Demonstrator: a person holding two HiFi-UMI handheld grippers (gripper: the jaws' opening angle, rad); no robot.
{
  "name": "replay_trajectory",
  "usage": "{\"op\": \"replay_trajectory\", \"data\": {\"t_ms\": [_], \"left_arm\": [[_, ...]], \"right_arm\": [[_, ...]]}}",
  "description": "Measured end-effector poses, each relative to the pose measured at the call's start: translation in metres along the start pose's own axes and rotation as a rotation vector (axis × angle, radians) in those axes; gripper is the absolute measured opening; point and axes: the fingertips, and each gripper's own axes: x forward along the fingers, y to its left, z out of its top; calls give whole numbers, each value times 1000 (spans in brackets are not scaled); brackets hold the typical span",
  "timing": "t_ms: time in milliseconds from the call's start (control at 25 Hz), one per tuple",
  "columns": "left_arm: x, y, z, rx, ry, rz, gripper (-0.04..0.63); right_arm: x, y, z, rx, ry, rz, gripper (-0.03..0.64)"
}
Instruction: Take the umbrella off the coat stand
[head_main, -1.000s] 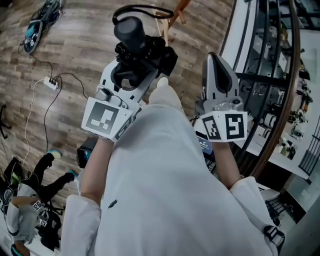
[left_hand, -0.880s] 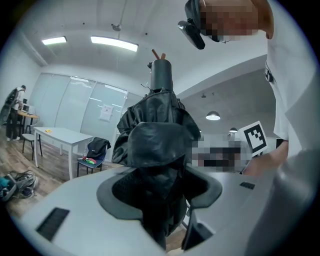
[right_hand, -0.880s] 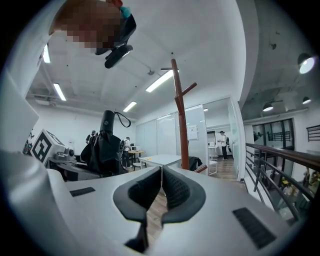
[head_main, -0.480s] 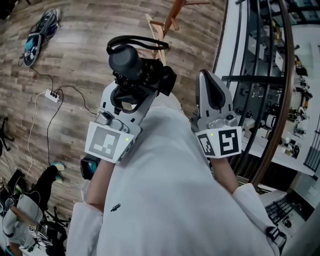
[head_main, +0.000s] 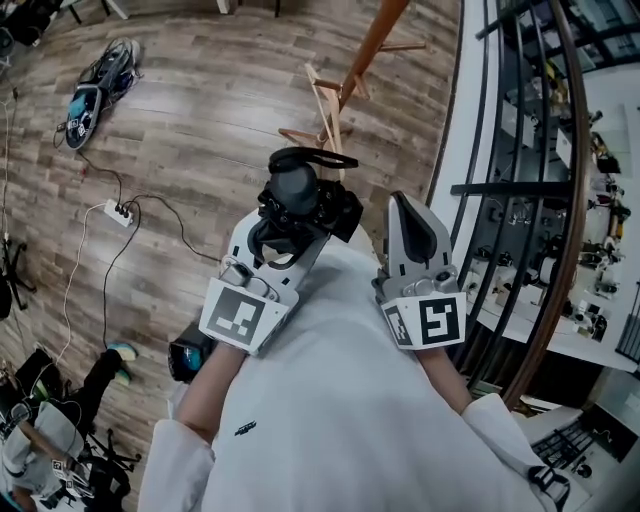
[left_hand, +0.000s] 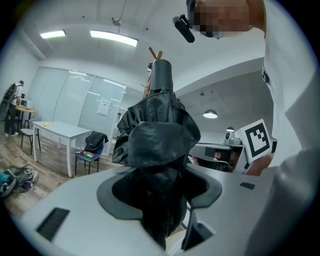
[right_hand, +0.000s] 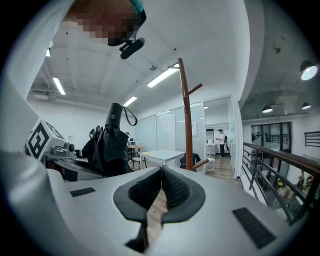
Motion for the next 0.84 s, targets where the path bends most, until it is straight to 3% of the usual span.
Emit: {"op": "replay_trajectory", "data": {"t_ms": [120, 240, 840], "left_arm": [[-6, 0, -7, 6, 40, -2, 236], [-10, -1, -2, 8, -3, -10, 236], [-24, 2, -8, -14, 5, -35, 236]], "right_arm": [[-2, 5, 0, 7, -2, -1, 34], [-3, 10, -2, 19, 2, -8, 34], [-2, 18, -11, 35, 24, -32, 34]]}}
